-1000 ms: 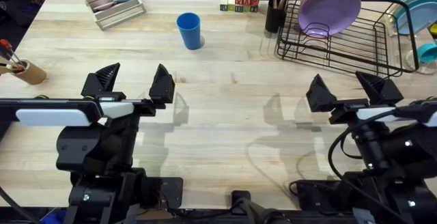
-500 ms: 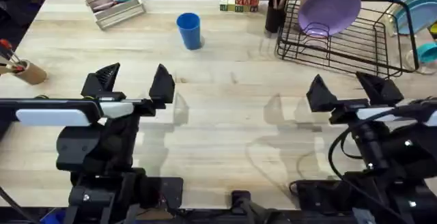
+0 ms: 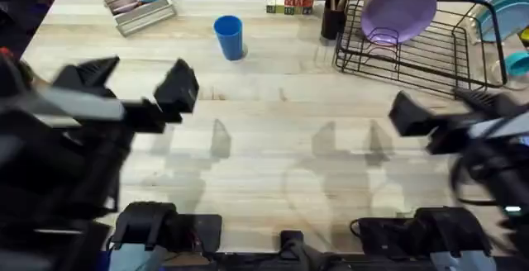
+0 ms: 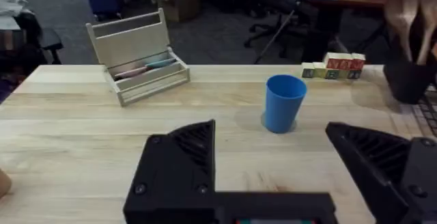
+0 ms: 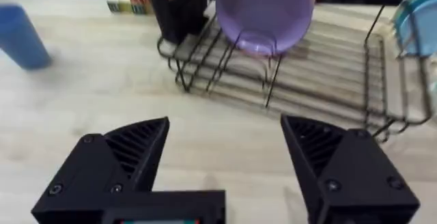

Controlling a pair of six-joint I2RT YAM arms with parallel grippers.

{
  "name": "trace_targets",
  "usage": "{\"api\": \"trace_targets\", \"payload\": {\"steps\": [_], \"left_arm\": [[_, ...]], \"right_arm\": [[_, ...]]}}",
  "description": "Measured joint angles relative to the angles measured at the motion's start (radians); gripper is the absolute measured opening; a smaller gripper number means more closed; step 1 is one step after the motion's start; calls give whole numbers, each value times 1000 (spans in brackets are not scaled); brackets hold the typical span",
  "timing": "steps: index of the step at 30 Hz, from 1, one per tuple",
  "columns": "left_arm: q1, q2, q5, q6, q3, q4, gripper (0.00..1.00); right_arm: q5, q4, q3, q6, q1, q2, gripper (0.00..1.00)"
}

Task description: Pick up the cup on the table and put them onto the rack.

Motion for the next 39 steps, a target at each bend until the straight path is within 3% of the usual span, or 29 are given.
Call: {"api": "trace_targets", "payload": {"steps": [10, 16, 25, 32, 39], "left_arm": [[0, 569, 24, 0, 558, -282, 994], [0, 831, 48, 0, 796, -378, 994], [0, 1027, 59, 0, 847, -370, 993], [0, 1089, 59, 0, 847, -358, 993], [0, 1168, 60, 0, 847, -250, 993]], "right_arm": [[2, -111, 470, 0, 0, 430, 995], [2, -156, 657, 0, 0, 644, 995], [1, -145, 707, 0, 0, 755, 995], [1, -129, 708, 0, 0, 760, 995], [2, -123, 708, 0, 0, 760, 995]]}}
